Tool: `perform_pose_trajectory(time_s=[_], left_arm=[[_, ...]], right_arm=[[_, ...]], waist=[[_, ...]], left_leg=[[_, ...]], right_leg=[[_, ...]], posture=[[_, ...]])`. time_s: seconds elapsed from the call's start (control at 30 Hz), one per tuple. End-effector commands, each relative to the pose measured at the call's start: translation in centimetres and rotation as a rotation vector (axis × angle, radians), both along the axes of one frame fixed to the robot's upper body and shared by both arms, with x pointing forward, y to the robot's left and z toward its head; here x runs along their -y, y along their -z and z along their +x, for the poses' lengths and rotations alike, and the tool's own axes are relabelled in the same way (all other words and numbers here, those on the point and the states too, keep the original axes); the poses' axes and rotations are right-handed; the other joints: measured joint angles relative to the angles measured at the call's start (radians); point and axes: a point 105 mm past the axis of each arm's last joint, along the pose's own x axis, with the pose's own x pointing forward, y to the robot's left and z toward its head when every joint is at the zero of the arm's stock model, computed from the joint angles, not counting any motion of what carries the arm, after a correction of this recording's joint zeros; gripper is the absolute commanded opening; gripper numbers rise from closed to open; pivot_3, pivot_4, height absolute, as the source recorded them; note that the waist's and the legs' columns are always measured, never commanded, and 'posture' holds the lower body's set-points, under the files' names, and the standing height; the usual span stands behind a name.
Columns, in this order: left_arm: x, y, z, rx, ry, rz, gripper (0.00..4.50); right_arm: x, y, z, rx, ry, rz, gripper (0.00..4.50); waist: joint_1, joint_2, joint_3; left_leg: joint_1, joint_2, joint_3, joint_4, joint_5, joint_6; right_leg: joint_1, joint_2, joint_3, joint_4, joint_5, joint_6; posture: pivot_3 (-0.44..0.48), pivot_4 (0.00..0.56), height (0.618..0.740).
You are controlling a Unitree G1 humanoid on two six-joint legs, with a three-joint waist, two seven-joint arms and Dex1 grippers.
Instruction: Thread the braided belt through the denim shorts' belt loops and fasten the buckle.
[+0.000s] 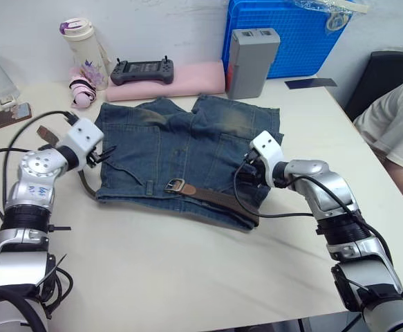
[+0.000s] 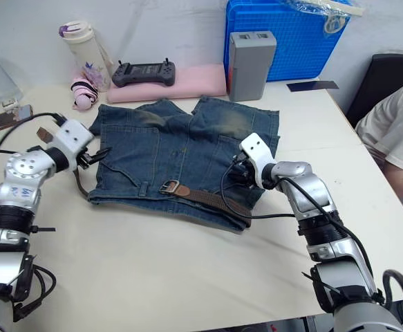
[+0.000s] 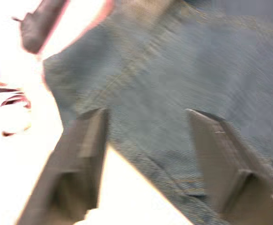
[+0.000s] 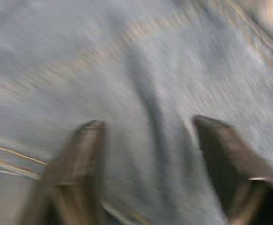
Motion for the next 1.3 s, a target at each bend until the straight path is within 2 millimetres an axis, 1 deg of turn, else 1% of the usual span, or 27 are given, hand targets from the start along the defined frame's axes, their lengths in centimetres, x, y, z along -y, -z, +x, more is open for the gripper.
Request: perform_pose_trajectory(time_s=[0.03, 0.07, 0.13, 0.2, 0.3, 0.4, 0.5, 0.57, 0.67, 0.7, 0.8, 0.9, 1.0, 1.07, 1.1, 1.13, 1.17, 1.23, 1.27, 1.3], left_arm=[[-1.6, -2.4, -0.9, 0.031, -0.094, -0.093, 4.47], [-2.2, -2.7, -1.2, 0.026, -0.132, -0.115, 4.47], [-3.9, -2.7, -0.9, 0.009, -0.259, -0.167, 4.47], [-5.2, -2.3, -0.5, -0.009, -0.368, -0.203, 4.47], [-5.9, -1.7, 0.8, -0.024, -0.487, -0.297, 4.47], [-6.3, -0.8, 1.7, -0.050, -0.572, -0.302, 4.47], [-7.2, 0.3, 2.0, -0.065, -0.659, -0.308, 4.47], [-7.9, 1.1, 1.8, -0.074, -0.710, -0.320, 4.47], [-8.7, 2.8, 1.3, -0.097, -0.763, -0.341, 4.47], [-8.7, 3.5, 1.3, -0.111, -0.768, -0.361, 4.47], [-8.3, 4.6, 1.3, -0.130, -0.773, -0.421, 4.47], [-8.2, 5.3, 1.2, -0.140, -0.778, -0.472, 4.47], [-8.1, 6.1, 1.0, -0.153, -0.794, -0.567, 3.67], [-8.2, 6.5, 0.9, -0.155, -0.805, -0.640, 2.90], [-8.2, 6.6, 0.8, -0.155, -0.809, -0.668, 2.39], [-8.2, 6.8, 0.7, -0.159, -0.814, -0.691, 2.00], [-8.3, 7.0, 0.6, -0.162, -0.824, -0.706, 1.52], [-8.4, 7.3, 0.5, -0.165, -0.837, -0.718, 0.76], [-8.5, 7.4, 0.4, -0.166, -0.839, -0.718, 0.29], [-8.4, 7.3, 0.5, -0.161, -0.834, -0.721, 0.05]], right_arm=[[-1.0, -3.9, -2.5, 0.099, -0.131, 0.108, 4.50], [-1.4, -4.6, -3.7, 0.118, -0.189, 0.137, 4.50], [-2.8, -6.1, -6.9, 0.133, -0.364, 0.224, 4.50], [-3.8, -6.4, -9.3, 0.109, -0.493, 0.270, 4.50], [-4.2, -5.9, -11.3, 0.065, -0.599, 0.281, 4.50], [-4.3, -5.4, -12.7, 0.040, -0.672, 0.267, 4.50], [-4.3, -5.4, -14.1, 0.025, -0.732, 0.275, 4.50], [-4.4, -5.3, -14.7, 0.020, -0.750, 0.278, 4.50], [-4.5, -5.1, -14.9, 0.020, -0.738, 0.280, 4.50], [-4.5, -5.0, -14.8, 0.029, -0.718, 0.276, 4.50], [-4.4, -4.6, -14.3, 0.040, -0.674, 0.257, 4.50], [-4.2, -3.9, -13.7, 0.047, -0.634, 0.220, 4.50], [-4.2, -3.5, -13.3, 0.056, -0.609, 0.193, 4.50], [-4.2, -3.4, -13.1, 0.061, -0.600, 0.184, 4.50], [-4.2, -3.3, -13.1, 0.063, -0.597, 0.182, 4.50], [-4.2, -3.3, -13.0, 0.066, -0.594, 0.181, 4.50], [-4.2, -3.3, -12.9, 0.068, -0.591, 0.183, 4.50], [-4.2, -3.4, -12.9, 0.072, -0.586, 0.185, 4.50], [-4.1, -3.3, -12.8, 0.075, -0.583, 0.185, 4.50], [-4.1, -3.3, -12.7, 0.076, -0.580, 0.183, 4.50]], waist=[[0.002, 0.000, 0.000], [0.002, -0.001, 0.002], [0.004, -0.002, 0.003], [0.006, -0.003, 0.004], [0.012, -0.004, 0.005], [0.026, -0.004, 0.005], [0.027, -0.006, 0.006], [0.026, -0.007, 0.007], [0.027, -0.009, 0.007], [0.027, -0.009, 0.007], [0.028, -0.010, 0.007], [0.029, -0.010, 0.007], [0.029, -0.010, 0.007], [0.026, -0.010, 0.007], [0.026, -0.010, 0.007], [0.027, -0.010, 0.007], [0.028, -0.010, 0.007], [0.029, -0.010, 0.007], [0.029, -0.010, 0.007], [0.029, -0.010, 0.007]], left_leg=[[0.000, 0.000, 0.000, 0.000, 0.000, 0.000], [0.000, 0.000, 0.000, 0.000, 0.000, 0.000], [0.000, 0.000, -0.001, 0.000, 0.000, 0.000], [0.000, 0.000, -0.002, 0.000, 0.000, 0.000], [0.000, 0.001, -0.003, 0.000, 0.000, 0.000], [0.000, 0.000, -0.002, 0.000, -0.001, 0.001], [0.000, 0.000, -0.001, 0.000, -0.002, 0.002], [0.000, 0.000, 0.000, -0.001, -0.002, 0.001], [0.000, 0.001, 0.000, -0.001, -0.002, 0.001], [0.000, 0.001, 0.001, -0.001, -0.002, 0.001], [0.000, 0.001, 0.000, 0.000, -0.002, 0.001], [0.001, 0.001, 0.001, 0.000, -0.002, 0.001], [0.001, 0.001, 0.001, 0.000, -0.002, 0.001], [0.002, 0.000, 0.001, 0.000, -0.002, 0.001], [0.002, 0.001, 0.001, 0.000, -0.002, 0.001], [0.002, 0.001, 0.002, 0.000, -0.002, 0.000], [0.002, 0.001, 0.002, 0.000, -0.002, 0.000], [0.002, 0.001, 0.002, 0.000, -0.002, 0.000], [0.003, 0.000, 0.002, 0.000, -0.002, 0.000], [0.003, 0.000, 0.002, 0.000, -0.002, 0.000]], right_leg=[[0.000, 0.000, 0.000, 0.000, 0.000, 0.000], [0.000, 0.000, 0.000, 0.000, 0.000, 0.000], [0.001, 0.001, 0.000, -0.001, 0.000, 0.000], [0.001, 0.002, 0.000, -0.002, 0.000, 0.000], [0.003, 0.003, 0.000, -0.004, 0.001, 0.002], [0.003, 0.004, 0.001, -0.006, 0.002, 0.003], [0.003, 0.004, 0.001, -0.007, 0.002, 0.004], [0.002, 0.005, 0.001, -0.007, 0.002, 0.004], [0.002, 0.005, 0.001, -0.008, 0.002, 0.004], [0.002, 0.005, 0.001, -0.007, 0.002, 0.004], [0.002, 0.004, 0.001, -0.007, 0.002, 0.004], [0.003, 0.004, 0.001, -0.007, 0.002, 0.004], [0.003, 0.004, 0.002, -0.006, 0.002, 0.004], [0.003, 0.004, 0.002, -0.006, 0.002, 0.004], [0.003, 0.004, 0.002, -0.006, 0.002, 0.004], [0.003, 0.004, 0.002, -0.006, 0.002, 0.004], [0.003, 0.004, 0.002, -0.006, 0.002, 0.004], [0.003, 0.004, 0.002, -0.006, 0.002, 0.004], [0.003, 0.004, 0.002, -0.006, 0.002, 0.004], [0.003, 0.004, 0.002, -0.006, 0.002, 0.004]], posture=[[0.000, 0.150, 0.728], [0.000, 0.150, 0.728], [0.000, 0.150, 0.728], [0.000, 0.150, 0.728], [0.000, 0.150, 0.728], [0.000, 0.150, 0.728], [0.000, 0.150, 0.728], [0.000, 0.150, 0.728], [0.000, 0.150, 0.728], [0.000, 0.150, 0.728], [0.000, 0.150, 0.728], [0.000, 0.150, 0.728], [0.000, 0.150, 0.728], [0.000, 0.150, 0.728], [0.000, 0.150, 0.728], [0.000, 0.150, 0.728], [0.000, 0.150, 0.728], [0.000, 0.150, 0.728], [0.000, 0.150, 0.728], [0.000, 0.150, 0.728]])
